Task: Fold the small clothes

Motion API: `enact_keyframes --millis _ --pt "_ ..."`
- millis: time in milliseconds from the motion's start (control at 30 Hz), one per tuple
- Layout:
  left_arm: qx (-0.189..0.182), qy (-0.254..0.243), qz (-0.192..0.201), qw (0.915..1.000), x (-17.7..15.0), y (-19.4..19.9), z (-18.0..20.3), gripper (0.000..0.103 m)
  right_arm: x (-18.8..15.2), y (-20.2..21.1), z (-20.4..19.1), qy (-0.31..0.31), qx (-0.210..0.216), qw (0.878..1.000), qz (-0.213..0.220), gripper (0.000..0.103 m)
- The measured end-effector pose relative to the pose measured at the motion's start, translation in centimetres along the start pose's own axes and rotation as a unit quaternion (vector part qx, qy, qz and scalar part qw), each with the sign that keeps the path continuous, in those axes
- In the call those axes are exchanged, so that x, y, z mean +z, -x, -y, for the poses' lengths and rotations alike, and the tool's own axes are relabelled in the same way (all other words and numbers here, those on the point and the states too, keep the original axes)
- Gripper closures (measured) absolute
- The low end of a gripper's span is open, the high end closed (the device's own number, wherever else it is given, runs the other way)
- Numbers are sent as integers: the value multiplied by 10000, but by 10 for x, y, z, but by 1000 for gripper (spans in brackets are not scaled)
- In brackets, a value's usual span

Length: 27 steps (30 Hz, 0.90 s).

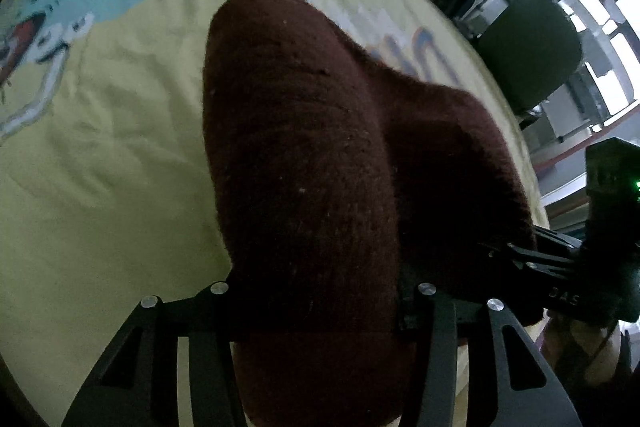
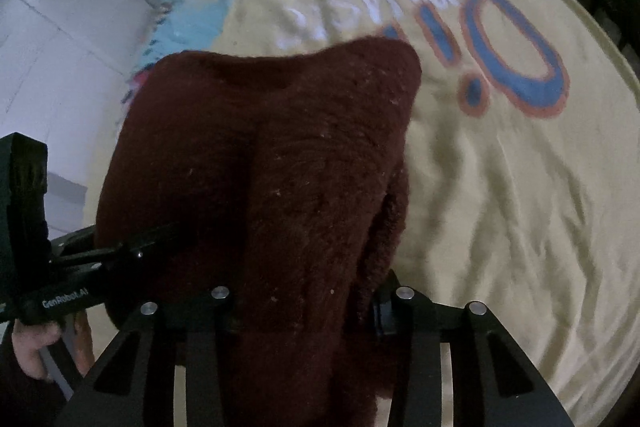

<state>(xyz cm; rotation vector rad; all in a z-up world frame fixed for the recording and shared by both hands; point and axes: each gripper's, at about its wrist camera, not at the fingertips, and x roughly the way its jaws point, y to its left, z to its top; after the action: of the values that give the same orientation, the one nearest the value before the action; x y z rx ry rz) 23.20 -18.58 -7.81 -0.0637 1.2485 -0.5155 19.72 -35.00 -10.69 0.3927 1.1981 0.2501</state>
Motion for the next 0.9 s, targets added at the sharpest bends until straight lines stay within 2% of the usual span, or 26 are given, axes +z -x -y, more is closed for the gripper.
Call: enact_keyframes --millis 133,233,400,533,667,767,800,900 --pt "-10 -42 241 9997 1 38 -16 59 6 15 -35 218 162 9995 187 62" --pt "43 -35 349 9994 -9 63 -35 59 8 15 -68 431 208 9986 218 62" --pt "123 190 394 9990 -37 83 -80 59 9 -10 -113 605 151 9980 63 61" --pt "142 447 254 9986 -57 68 -104 58 -3 -44 -130 695 -168 9974 -128 61" --pt "208 655 -88 9976 -83 35 -127 55 -28 -85 -128 789 -561 9943 -438 59" --pt "217 778 9 9967 -93 28 -133 44 -33 -91 -122 851 -580 9942 -312 54" --pt "250 808 2 9964 -93 26 -135 36 -33 -91 -121 869 -558 9943 -277 53" --pt "409 814 -93 9958 -90 25 -132 33 -33 -89 -119 931 -555 9938 -240 48"
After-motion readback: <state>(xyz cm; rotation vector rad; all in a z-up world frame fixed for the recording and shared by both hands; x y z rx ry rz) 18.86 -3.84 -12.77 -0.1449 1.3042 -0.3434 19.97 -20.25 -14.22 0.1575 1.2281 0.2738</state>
